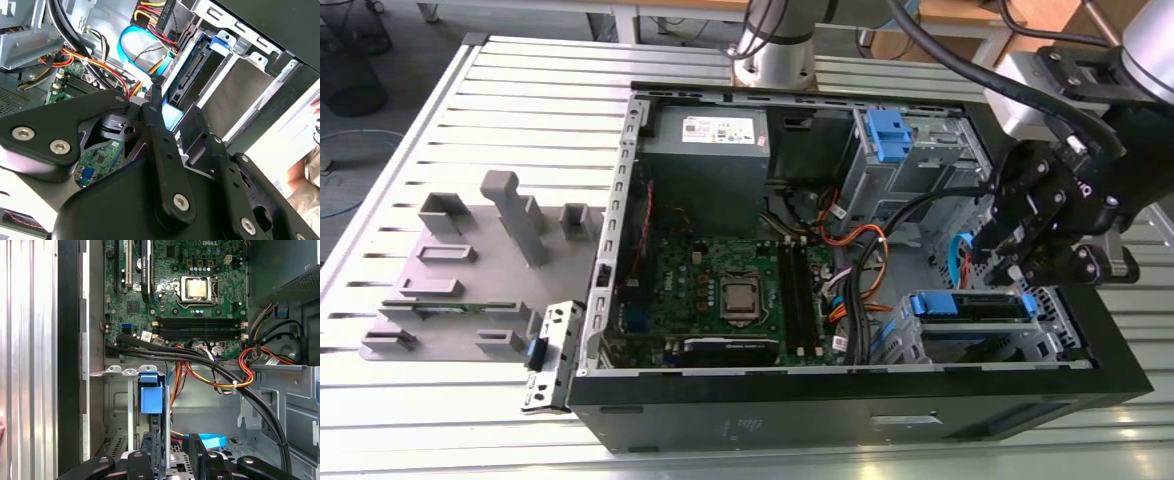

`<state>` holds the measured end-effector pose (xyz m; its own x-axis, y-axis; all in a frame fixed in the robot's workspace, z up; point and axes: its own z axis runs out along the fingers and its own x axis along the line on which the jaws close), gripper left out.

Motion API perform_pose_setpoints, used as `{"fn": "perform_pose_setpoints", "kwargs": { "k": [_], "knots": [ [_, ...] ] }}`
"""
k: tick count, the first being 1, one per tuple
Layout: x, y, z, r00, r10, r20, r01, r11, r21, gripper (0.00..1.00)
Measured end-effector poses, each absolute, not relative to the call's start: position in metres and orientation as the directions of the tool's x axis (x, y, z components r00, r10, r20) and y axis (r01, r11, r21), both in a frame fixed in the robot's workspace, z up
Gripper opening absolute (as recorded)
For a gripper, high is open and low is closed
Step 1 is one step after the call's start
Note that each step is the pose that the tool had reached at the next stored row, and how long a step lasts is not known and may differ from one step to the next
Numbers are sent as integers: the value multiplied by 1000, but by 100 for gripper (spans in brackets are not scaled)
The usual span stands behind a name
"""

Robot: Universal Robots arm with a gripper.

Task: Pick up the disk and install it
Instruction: 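Insert the first disk wire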

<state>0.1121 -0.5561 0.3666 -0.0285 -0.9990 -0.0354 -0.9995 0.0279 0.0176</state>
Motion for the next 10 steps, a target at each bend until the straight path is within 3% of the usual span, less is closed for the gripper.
{"fn": "perform_pose_setpoints", "kwargs": {
  "k": [10],
  "knots": [
    [112, -547, 365, -28, -999, -36, -999, 28, 18, 42]
  ]
}}
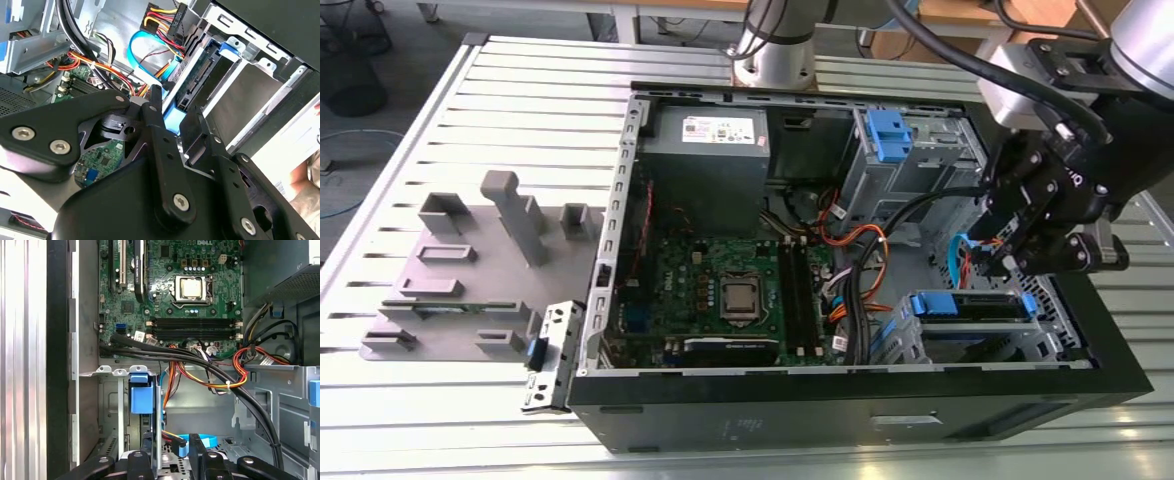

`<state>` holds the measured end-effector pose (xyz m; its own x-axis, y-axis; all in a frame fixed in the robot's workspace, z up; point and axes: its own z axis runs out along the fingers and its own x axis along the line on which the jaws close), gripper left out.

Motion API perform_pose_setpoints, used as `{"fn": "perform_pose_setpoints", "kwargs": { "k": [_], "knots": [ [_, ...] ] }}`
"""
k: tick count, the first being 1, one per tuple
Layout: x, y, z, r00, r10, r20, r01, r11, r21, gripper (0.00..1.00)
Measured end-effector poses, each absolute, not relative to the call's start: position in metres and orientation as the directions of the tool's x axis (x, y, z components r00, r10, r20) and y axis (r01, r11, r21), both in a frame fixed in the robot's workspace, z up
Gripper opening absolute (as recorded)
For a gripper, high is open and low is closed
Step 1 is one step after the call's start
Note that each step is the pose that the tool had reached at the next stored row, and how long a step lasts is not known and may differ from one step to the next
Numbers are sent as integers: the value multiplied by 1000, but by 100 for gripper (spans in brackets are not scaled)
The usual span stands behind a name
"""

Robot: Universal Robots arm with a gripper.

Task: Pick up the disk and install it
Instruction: 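Insert the first disk wire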

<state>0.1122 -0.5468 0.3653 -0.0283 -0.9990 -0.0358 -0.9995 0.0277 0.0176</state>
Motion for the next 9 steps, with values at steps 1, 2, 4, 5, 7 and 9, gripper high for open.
{"fn": "perform_pose_setpoints", "kwargs": {
  "k": [1, 2, 4, 5, 7, 9],
  "knots": [
    [112, -547, 365, -28, -999, -36, -999, 28, 18, 42],
    [112, -546, 364, -28, -999, -36, -999, 28, 18, 42],
    [113, -546, 363, -28, -999, -35, -999, 27, 18, 42],
    [113, -546, 362, -28, -999, -36, -999, 27, 18, 42],
    [114, -546, 361, -28, -999, -35, -999, 27, 18, 42],
    [115, -546, 360, -28, -999, -36, -999, 27, 18, 42]
  ]
}}
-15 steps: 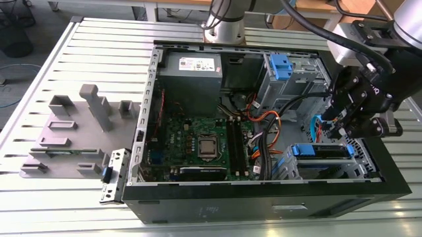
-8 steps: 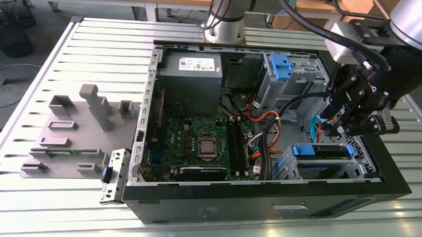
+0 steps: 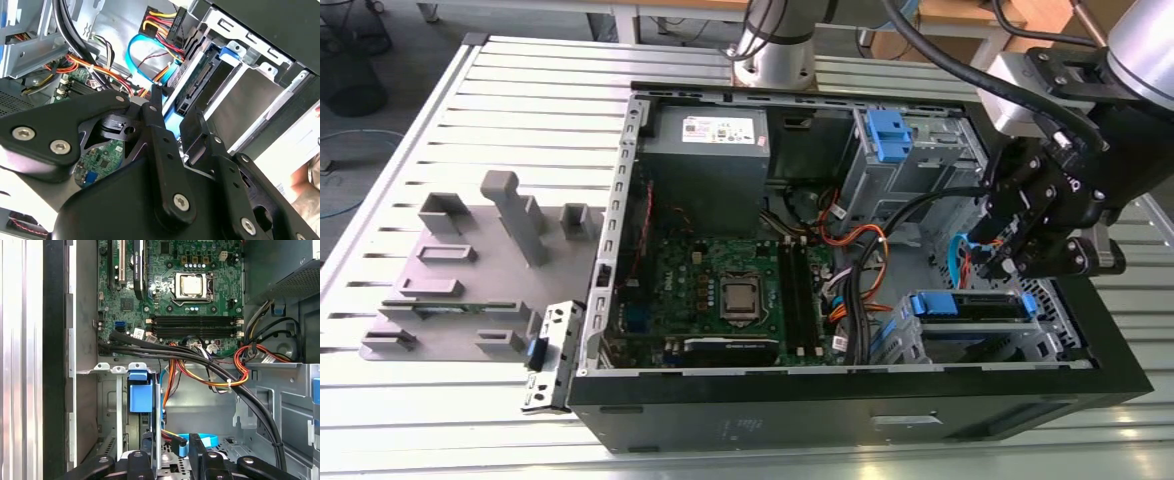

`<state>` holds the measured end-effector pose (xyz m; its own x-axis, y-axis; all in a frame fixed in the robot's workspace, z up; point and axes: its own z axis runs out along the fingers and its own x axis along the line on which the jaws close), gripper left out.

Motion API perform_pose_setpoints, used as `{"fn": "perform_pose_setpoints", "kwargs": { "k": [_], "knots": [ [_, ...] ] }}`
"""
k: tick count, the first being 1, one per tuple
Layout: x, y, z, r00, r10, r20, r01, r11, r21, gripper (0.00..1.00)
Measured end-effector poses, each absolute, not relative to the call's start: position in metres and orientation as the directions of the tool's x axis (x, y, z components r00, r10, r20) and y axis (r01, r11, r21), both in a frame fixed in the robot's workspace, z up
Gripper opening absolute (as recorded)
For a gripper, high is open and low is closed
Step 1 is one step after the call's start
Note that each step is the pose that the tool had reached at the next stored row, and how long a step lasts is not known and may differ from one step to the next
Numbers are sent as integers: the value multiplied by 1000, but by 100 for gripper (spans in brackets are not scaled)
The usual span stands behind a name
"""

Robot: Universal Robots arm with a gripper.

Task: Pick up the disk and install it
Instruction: 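Insert the first disk wire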

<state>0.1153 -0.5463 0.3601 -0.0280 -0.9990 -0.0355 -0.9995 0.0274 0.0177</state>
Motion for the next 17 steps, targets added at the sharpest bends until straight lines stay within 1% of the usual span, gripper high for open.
{"fn": "perform_pose_setpoints", "kwargs": {
  "k": [8, 17],
  "knots": [
    [118, -546, 354, -28, -999, -35, -999, 27, 18, 42],
    [118, -546, 353, -28, -999, -35, -999, 27, 18, 42]
  ]
}}
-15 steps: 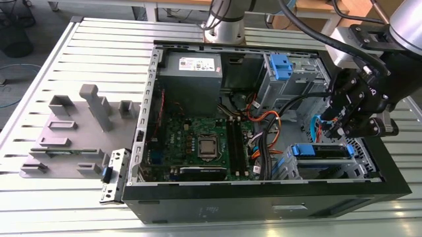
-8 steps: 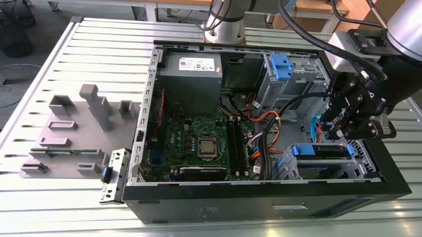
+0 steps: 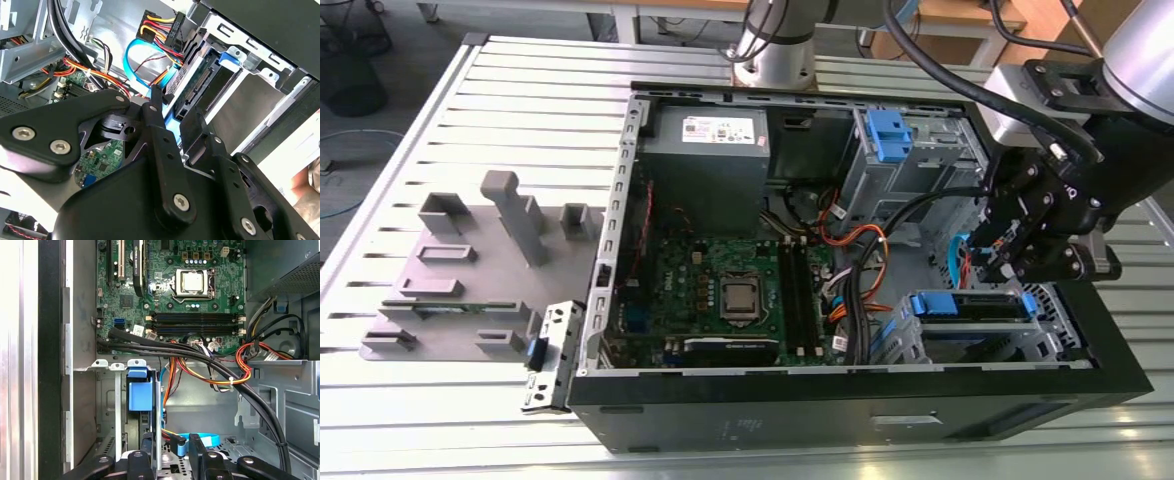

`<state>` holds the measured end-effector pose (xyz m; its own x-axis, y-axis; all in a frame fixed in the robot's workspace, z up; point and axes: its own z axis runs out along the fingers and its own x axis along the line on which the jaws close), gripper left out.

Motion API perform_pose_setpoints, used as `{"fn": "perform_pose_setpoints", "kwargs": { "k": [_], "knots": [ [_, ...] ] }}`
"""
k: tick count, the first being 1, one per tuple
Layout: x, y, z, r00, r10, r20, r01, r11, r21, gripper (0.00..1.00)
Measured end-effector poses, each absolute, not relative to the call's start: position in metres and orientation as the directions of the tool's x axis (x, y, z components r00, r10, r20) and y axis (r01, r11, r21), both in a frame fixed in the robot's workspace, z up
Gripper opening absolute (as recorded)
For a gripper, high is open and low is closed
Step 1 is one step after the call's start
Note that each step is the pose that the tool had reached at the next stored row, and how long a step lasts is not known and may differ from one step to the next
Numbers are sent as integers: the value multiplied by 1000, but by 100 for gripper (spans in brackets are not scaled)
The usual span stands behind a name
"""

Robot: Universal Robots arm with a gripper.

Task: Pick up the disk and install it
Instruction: 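Insert the first disk wire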

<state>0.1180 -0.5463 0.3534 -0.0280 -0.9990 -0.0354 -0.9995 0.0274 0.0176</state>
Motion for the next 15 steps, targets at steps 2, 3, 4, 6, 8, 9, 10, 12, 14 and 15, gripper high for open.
{"fn": "perform_pose_setpoints", "kwargs": {
  "k": [2, 3, 4, 6, 8, 9, 10, 12, 14, 15],
  "knots": [
    [118, -546, 353, -28, -999, -35, -999, 27, 18, 42],
    [118, -546, 353, -28, -999, -35, -999, 27, 18, 40],
    [118, -546, 353, -28, -999, -35, -999, 27, 18, 40],
    [118, -546, 353, -28, -999, -35, -999, 27, 18, 28],
    [118, -546, 353, -28, -999, -35, -999, 27, 18, 22],
    [118, -546, 353, -28, -999, -35, -999, 27, 18, 16],
    [118, -546, 353, -28, -999, -35, -999, 27, 18, 16],
    [118, -546, 353, -28, -999, -35, -999, 27, 18, 16],
    [118, -546, 353, -28, -999, -35, -999, 27, 18, 16],
    [118, -546, 353, -28, -999, -35, -999, 27, 18, 16]
  ]
}}
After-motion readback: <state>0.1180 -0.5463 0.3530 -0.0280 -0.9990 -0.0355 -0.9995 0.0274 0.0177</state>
